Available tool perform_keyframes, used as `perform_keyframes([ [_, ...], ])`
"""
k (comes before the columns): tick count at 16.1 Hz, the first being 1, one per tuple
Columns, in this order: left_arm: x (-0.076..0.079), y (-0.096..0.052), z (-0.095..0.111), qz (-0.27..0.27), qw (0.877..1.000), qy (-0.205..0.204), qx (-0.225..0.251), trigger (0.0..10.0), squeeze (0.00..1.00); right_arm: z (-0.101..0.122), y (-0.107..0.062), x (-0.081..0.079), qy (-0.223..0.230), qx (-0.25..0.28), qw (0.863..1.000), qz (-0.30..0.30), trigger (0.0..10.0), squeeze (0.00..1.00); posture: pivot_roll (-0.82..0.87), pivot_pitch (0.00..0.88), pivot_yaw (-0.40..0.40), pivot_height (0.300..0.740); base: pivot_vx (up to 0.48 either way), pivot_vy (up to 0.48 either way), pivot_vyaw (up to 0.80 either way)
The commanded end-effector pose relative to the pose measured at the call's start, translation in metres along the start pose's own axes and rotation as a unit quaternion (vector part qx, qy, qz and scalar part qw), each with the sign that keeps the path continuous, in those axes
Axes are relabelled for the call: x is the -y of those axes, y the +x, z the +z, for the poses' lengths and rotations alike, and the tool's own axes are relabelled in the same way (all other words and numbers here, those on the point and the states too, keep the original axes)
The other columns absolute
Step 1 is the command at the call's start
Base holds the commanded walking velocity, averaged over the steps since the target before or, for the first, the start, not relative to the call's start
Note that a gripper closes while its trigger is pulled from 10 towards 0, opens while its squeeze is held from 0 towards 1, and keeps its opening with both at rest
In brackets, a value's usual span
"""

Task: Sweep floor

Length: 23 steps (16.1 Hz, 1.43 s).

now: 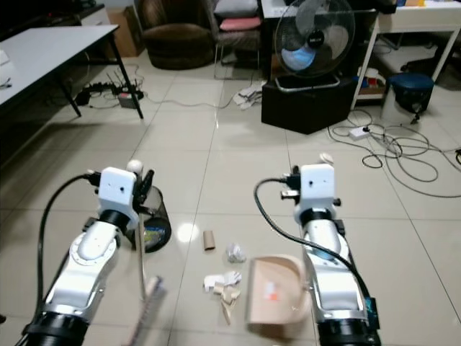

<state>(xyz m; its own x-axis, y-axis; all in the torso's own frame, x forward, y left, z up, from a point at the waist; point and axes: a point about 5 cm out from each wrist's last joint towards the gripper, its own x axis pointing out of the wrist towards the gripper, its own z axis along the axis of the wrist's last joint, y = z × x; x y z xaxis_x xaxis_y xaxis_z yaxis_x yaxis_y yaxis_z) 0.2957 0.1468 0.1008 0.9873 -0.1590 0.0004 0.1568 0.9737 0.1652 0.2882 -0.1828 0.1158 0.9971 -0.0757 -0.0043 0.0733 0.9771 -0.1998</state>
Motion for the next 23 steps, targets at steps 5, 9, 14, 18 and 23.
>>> perform_keyframes([
  [5,-0.008,0.020,0.009,0.041,0.998,-0.017,0.045,10.0,0.00,-0.009,0.014,0.003,-0.015,0.023,1.000,-0.008,10.0,0.00,-0.04,0.153,0.133,0.740,0.000,0.000,0.00],
  [9,-0.004,0.027,0.005,0.044,0.998,-0.016,0.044,10.0,0.00,-0.009,0.026,-0.006,-0.036,0.038,0.999,0.012,10.0,0.00,-0.03,0.218,0.138,0.740,0.000,0.000,0.00],
  [14,-0.002,0.039,0.003,0.062,0.997,-0.019,0.046,10.0,0.00,0.003,0.047,-0.034,-0.042,0.084,0.995,0.039,10.0,0.00,-0.01,0.282,0.120,0.740,0.000,0.000,0.00],
  [18,0.001,0.044,0.004,0.068,0.996,-0.022,0.050,10.0,0.00,0.000,0.047,-0.052,-0.036,0.087,0.994,0.050,10.0,0.00,-0.01,0.296,0.114,0.740,0.000,0.000,0.00],
  [23,0.018,0.058,0.015,0.057,0.995,-0.048,0.064,10.0,0.00,-0.005,0.044,-0.068,-0.021,0.089,0.994,0.053,10.0,0.00,-0.01,0.302,0.115,0.740,0.000,0.000,0.00],
])
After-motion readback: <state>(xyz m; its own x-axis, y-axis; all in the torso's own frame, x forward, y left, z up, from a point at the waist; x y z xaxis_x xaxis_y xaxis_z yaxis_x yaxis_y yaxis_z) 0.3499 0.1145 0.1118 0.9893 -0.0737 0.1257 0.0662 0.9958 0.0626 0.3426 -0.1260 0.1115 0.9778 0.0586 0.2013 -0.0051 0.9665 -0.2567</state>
